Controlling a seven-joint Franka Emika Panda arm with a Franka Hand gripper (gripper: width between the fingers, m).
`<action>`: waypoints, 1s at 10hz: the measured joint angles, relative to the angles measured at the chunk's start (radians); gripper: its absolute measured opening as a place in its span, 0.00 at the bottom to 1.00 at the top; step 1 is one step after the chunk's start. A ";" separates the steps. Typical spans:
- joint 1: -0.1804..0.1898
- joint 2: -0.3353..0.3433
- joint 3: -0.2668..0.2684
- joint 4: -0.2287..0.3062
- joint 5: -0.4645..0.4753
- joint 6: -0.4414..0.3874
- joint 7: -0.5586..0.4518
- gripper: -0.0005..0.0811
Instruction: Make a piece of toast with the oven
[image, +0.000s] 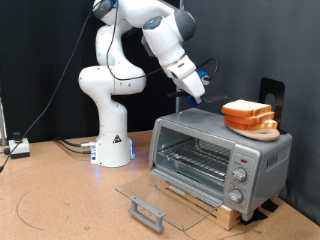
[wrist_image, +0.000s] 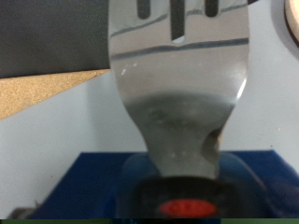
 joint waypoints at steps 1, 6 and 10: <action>0.000 0.002 0.008 0.005 0.000 0.009 0.000 0.52; -0.067 -0.021 -0.096 0.006 -0.015 0.055 -0.046 0.52; -0.180 -0.030 -0.192 0.017 -0.139 0.023 -0.027 0.52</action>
